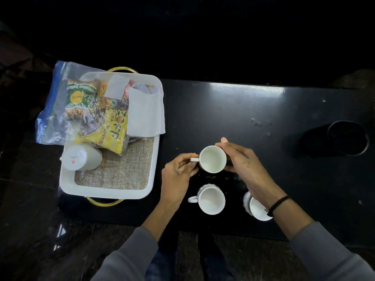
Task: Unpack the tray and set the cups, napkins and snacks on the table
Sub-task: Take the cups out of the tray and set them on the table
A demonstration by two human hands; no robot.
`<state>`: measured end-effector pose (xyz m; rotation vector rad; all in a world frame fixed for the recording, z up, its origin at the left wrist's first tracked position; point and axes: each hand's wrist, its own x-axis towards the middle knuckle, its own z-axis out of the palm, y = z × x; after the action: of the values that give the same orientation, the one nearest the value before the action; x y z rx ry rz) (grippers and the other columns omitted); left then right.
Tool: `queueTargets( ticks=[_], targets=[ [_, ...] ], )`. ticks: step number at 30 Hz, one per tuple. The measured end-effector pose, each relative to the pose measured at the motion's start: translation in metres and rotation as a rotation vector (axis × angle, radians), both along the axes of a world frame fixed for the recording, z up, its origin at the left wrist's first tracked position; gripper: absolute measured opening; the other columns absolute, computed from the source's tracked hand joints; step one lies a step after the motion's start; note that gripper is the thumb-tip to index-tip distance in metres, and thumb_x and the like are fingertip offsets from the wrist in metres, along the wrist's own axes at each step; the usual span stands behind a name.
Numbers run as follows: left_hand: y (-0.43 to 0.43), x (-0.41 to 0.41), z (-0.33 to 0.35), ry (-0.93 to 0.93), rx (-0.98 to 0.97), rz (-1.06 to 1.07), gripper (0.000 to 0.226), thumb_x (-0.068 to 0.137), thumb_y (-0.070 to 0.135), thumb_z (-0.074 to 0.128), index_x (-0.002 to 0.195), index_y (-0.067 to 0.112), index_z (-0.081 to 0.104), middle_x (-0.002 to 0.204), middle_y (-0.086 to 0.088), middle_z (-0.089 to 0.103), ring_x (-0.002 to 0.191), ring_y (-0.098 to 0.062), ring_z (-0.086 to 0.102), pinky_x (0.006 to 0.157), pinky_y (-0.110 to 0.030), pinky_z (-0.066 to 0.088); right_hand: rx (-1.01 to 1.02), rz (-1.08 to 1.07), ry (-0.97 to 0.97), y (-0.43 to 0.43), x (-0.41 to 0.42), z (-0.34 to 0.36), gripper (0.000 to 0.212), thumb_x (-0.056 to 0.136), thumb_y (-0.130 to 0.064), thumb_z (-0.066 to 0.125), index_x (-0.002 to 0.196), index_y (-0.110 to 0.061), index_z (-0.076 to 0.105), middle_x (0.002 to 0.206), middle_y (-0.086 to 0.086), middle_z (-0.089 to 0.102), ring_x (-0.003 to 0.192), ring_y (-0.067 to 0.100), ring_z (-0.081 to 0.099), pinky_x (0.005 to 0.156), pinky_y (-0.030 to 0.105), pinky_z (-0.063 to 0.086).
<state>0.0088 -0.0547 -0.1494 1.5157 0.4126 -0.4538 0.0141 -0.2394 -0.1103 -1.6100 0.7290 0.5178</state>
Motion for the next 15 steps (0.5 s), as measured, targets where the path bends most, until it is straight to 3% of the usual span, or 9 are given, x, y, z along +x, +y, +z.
queueTargets(
  ticks=[3,5,9,11,15],
  targets=[
    [0.002,-0.002,0.002,-0.001,0.054,-0.043,0.024,0.096,0.005,0.065,0.098,0.025,0.077,0.102,0.003,0.079,0.100,-0.015,0.076,0.091,-0.040,0.060,-0.021,0.008,0.010,0.001,-0.001,0.003,0.048,0.084,-0.074,0.058,0.107,-0.038,0.079,0.112,-0.015,0.077,0.113,0.009,0.070,0.106,0.042,0.053],
    [0.005,-0.003,0.005,-0.011,0.134,-0.099,0.022,0.097,0.008,0.065,0.102,0.026,0.076,0.098,0.004,0.079,0.096,-0.014,0.076,0.091,-0.041,0.060,-0.091,0.054,0.007,0.003,-0.001,0.009,0.049,0.085,-0.075,0.056,0.109,-0.038,0.077,0.113,-0.017,0.076,0.115,0.009,0.068,0.106,0.037,0.050],
    [0.010,0.000,0.020,-0.033,0.296,-0.200,0.035,0.093,-0.001,0.064,0.115,0.026,0.071,0.116,0.016,0.073,0.104,0.007,0.068,0.097,-0.033,0.056,-0.332,0.224,-0.081,0.011,0.005,0.027,0.037,0.095,-0.063,0.054,0.101,-0.032,0.073,0.098,-0.018,0.074,0.094,-0.006,0.064,0.071,0.007,0.039],
    [0.017,0.002,0.031,-0.063,0.347,-0.211,0.041,0.090,-0.003,0.066,0.113,0.031,0.070,0.124,0.021,0.069,0.110,0.012,0.063,0.099,-0.031,0.055,-0.421,0.304,-0.143,0.018,0.012,0.036,0.030,0.098,-0.053,0.058,0.104,-0.027,0.073,0.096,-0.014,0.072,0.089,-0.002,0.064,0.068,0.008,0.039],
    [0.040,0.007,0.053,-0.119,0.420,-0.205,0.042,0.089,0.001,0.067,0.103,0.040,0.070,0.127,0.024,0.066,0.107,0.010,0.063,0.093,-0.031,0.058,-0.551,0.500,-0.256,0.043,0.029,0.054,0.025,0.099,-0.040,0.061,0.105,-0.021,0.075,0.104,-0.005,0.069,0.104,0.010,0.057,0.084,0.024,0.039]
  ],
)
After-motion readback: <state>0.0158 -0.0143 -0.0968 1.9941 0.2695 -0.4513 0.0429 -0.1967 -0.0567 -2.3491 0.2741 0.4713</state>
